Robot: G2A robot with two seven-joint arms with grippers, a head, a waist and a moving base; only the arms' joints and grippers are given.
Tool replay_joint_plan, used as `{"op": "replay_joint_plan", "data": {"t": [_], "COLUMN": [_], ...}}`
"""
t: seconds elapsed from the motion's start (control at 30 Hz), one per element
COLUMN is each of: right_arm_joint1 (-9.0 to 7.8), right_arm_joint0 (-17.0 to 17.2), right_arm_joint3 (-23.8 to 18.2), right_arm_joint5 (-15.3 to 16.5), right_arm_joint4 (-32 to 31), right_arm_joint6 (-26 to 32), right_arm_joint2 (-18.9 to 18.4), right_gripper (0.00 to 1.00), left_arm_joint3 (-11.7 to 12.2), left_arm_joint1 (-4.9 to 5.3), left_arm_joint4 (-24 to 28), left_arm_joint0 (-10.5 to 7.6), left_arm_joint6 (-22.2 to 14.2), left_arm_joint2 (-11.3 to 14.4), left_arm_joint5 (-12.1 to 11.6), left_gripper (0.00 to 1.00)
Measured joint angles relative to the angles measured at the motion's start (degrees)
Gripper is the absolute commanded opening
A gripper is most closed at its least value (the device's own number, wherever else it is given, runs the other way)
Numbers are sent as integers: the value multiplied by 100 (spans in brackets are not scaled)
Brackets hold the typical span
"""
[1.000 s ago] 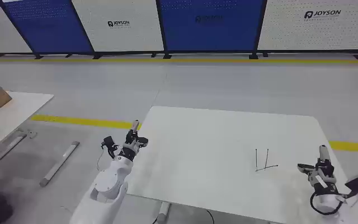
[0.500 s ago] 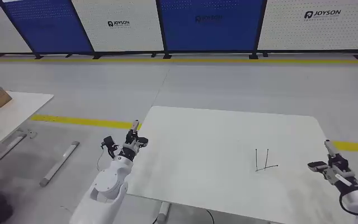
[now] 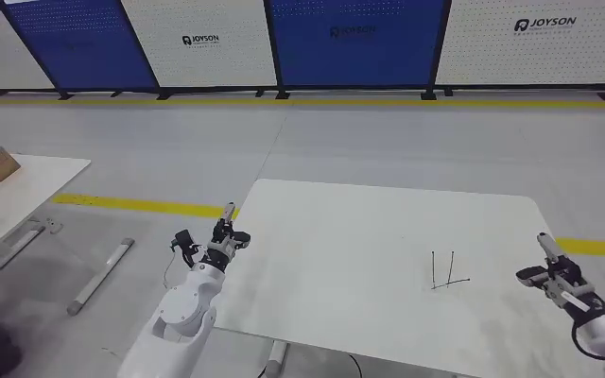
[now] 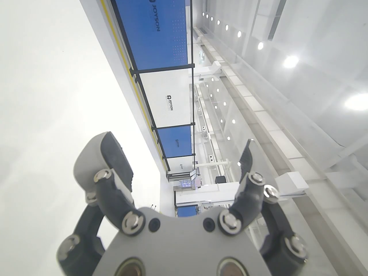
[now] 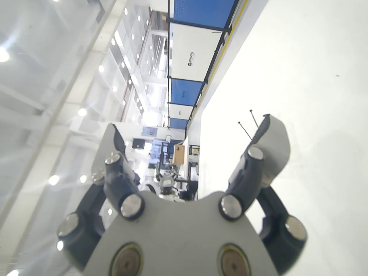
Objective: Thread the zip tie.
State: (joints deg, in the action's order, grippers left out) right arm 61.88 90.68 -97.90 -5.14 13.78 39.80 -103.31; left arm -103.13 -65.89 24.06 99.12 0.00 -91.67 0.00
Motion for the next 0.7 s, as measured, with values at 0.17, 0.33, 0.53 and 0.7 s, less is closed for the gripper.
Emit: {"op": "replay_joint_plan", "data": {"t": [0.17, 0.33, 0.53, 0.7], "right_arm_joint1": [-157, -299, -353, -375], "right_arm_joint0": [-535, -1336, -1894, -1959], "right_arm_joint3": [446, 1134, 1945, 2205], "right_arm_joint5": [106, -70, 31, 80], "right_arm_joint4": [-240, -498, -734, -859], "right_arm_joint6": [1511, 2779, 2899, 2931], "right_arm_joint2": [-169, -5, 337, 394], "right_gripper": [100, 100, 100, 100], "left_arm_joint3": [0, 0, 0, 0], "left_arm_joint1": [0, 0, 0, 0], "left_arm_joint4": [0, 0, 0, 0], "left_arm_joint0": [0, 0, 0, 0], "left_arm_joint6": [0, 0, 0, 0], "left_arm_joint2": [0, 0, 0, 0], "left_arm_joint5": [0, 0, 0, 0], "left_gripper": [100, 100, 100, 100]}}
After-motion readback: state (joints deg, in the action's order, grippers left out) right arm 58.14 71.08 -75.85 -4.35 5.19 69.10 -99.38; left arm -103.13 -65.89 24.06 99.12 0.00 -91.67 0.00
